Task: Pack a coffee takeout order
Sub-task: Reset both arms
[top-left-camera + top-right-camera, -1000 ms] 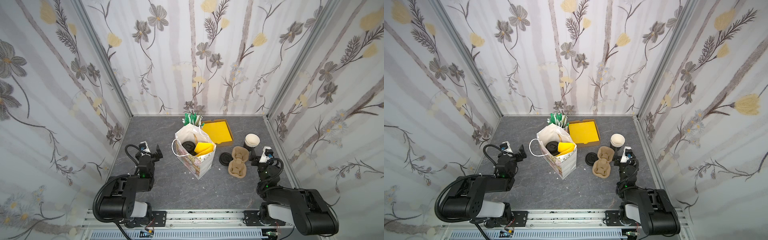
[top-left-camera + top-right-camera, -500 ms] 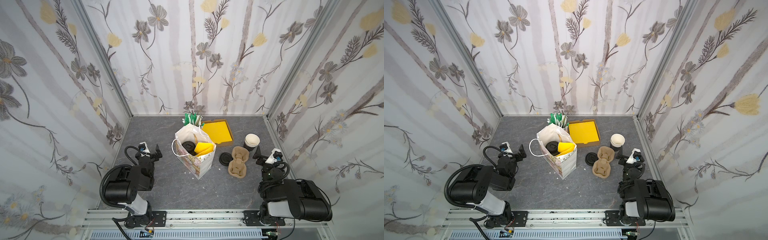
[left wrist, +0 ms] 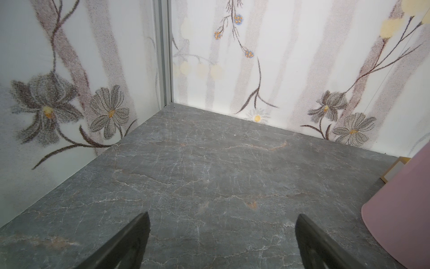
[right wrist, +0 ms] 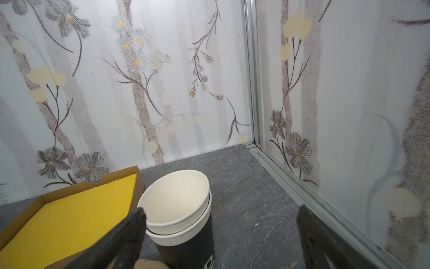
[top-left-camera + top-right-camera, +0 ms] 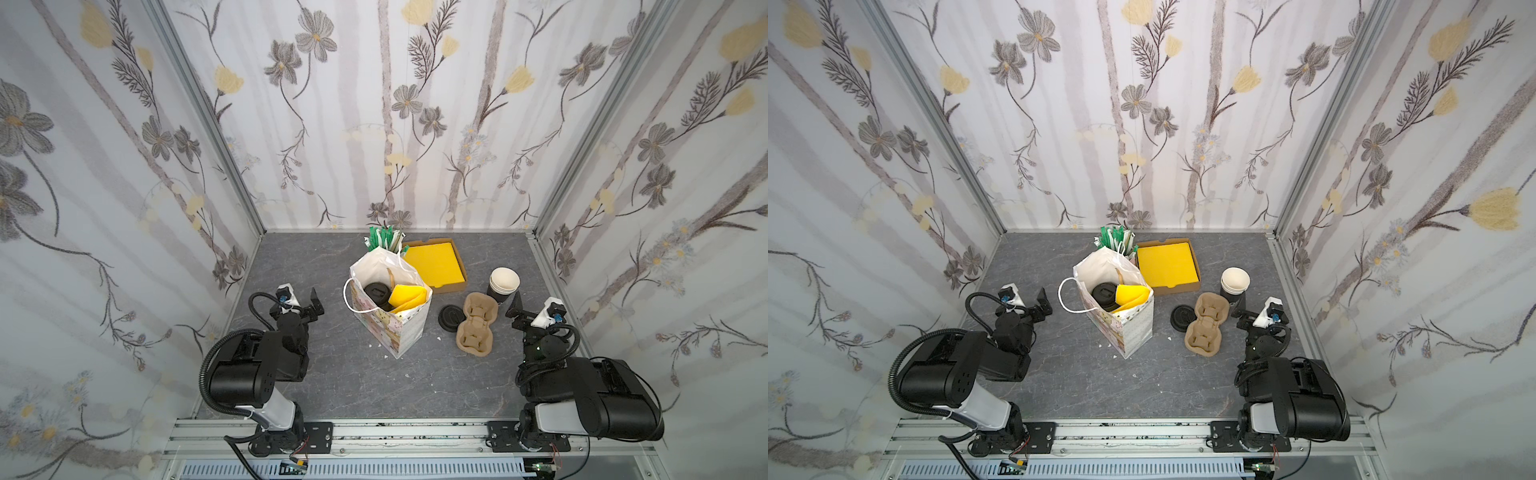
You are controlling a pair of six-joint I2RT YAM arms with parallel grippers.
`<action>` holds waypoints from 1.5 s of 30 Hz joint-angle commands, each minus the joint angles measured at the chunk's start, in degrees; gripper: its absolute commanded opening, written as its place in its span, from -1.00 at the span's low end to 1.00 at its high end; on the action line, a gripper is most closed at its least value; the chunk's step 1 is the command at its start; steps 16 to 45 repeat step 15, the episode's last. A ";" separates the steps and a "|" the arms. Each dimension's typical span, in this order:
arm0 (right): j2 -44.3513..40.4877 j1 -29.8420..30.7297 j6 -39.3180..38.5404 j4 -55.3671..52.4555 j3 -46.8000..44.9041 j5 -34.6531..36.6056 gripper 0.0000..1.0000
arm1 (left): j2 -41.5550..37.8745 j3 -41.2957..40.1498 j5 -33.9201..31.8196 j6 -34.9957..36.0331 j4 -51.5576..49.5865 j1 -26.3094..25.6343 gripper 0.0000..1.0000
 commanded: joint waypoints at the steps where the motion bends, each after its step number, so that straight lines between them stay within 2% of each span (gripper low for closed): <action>1: -0.82 0.17 -0.07 5.48 -0.05 -0.15 0.99 | 0.14 0.17 -0.97 -0.53 2.78 -0.06 1.00; 3: -1.97 1.55 -2.39 -6.68 5.94 -0.56 0.99 | 0.14 0.18 -0.99 -0.52 2.78 -0.15 1.00; 5: -2.20 5.88 -4.87 -21.46 12.96 6.19 0.99 | 0.14 0.24 -1.10 -0.53 2.78 -0.20 1.00; 8: -1.32 4.63 -4.24 -14.71 10.48 4.95 0.99 | 0.21 0.26 -1.32 -0.52 2.73 -0.22 1.00; 10: -2.24 4.68 -4.10 -17.30 10.91 5.13 0.99 | 0.15 0.28 -1.37 -0.43 2.69 -0.35 1.00; 45: -2.17 4.88 -4.45 -15.61 10.24 5.19 0.99 | 0.14 0.28 -1.46 -0.46 2.60 -0.33 1.00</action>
